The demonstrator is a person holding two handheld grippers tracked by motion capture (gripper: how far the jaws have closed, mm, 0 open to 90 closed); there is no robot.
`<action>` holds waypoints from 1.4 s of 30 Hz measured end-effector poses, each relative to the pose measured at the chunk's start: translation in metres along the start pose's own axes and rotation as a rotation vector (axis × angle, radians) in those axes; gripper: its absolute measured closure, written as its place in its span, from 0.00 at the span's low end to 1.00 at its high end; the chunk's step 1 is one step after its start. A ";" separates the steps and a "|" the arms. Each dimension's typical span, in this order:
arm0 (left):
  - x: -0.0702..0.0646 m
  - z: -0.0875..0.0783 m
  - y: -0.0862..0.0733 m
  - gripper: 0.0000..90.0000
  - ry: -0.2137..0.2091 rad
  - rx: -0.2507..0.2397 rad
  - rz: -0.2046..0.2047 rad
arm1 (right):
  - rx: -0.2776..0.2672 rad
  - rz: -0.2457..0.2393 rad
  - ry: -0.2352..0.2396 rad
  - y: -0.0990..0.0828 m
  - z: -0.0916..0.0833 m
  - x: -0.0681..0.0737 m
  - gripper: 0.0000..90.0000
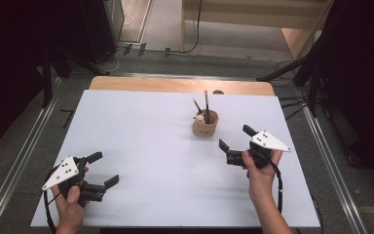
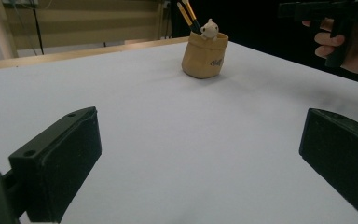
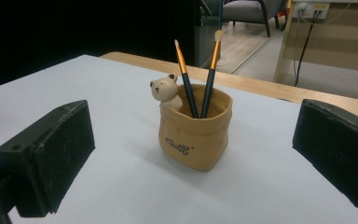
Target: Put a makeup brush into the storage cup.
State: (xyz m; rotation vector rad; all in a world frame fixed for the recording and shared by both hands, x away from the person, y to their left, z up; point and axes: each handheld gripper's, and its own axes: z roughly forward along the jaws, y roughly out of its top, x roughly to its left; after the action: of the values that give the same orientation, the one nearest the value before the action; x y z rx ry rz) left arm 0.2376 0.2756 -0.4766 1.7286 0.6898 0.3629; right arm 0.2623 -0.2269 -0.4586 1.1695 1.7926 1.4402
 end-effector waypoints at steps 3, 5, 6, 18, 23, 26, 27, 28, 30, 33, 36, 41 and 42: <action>0.000 0.000 0.000 0.00 0.000 -0.002 -0.001 | -0.003 -0.002 -0.002 -0.002 -0.006 0.000 0.00; 0.000 0.000 0.000 0.00 0.000 0.000 -0.001 | -0.001 -0.004 -0.003 -0.004 -0.010 -0.001 0.00; 0.000 0.000 0.000 0.00 -0.001 0.000 -0.003 | 0.000 -0.003 -0.004 -0.006 -0.011 -0.002 0.00; 0.002 -0.002 -0.001 0.00 0.006 -0.006 -0.017 | 0.009 0.020 -0.032 -0.026 -0.040 -0.014 0.00; 0.003 -0.002 -0.002 0.00 0.010 -0.004 -0.021 | 0.026 0.005 -0.046 -0.033 -0.052 -0.019 0.00; 0.003 -0.002 -0.002 0.00 0.009 -0.004 -0.020 | 0.030 -0.006 -0.052 -0.036 -0.059 -0.021 0.00; 0.002 -0.002 -0.002 0.00 0.008 -0.004 -0.019 | 0.032 -0.013 -0.053 -0.037 -0.062 -0.021 0.00; 0.002 -0.001 -0.002 0.00 0.009 -0.005 -0.020 | 0.034 -0.016 -0.055 -0.039 -0.064 -0.022 0.00; 0.002 -0.002 -0.002 0.00 0.010 -0.003 -0.020 | 0.041 -0.011 -0.055 -0.042 -0.068 -0.024 0.00; 0.003 -0.002 -0.002 0.00 0.012 -0.003 -0.018 | 0.041 0.000 -0.061 -0.047 -0.075 -0.028 0.00; 0.003 -0.002 -0.003 0.00 0.011 0.002 -0.018 | 0.039 0.013 -0.075 -0.053 -0.085 -0.033 0.00; 0.003 -0.001 -0.002 0.00 0.009 0.008 -0.011 | 0.039 0.038 -0.102 -0.063 -0.099 -0.043 0.00; 0.003 -0.001 -0.002 0.00 0.009 0.008 -0.011 | 0.043 0.053 -0.106 -0.066 -0.103 -0.046 0.00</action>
State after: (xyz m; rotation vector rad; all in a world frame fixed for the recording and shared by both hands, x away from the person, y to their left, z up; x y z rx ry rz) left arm 0.2387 0.2785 -0.4789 1.7309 0.7081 0.3606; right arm 0.1788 -0.3193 -0.4987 1.2994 1.7396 1.3483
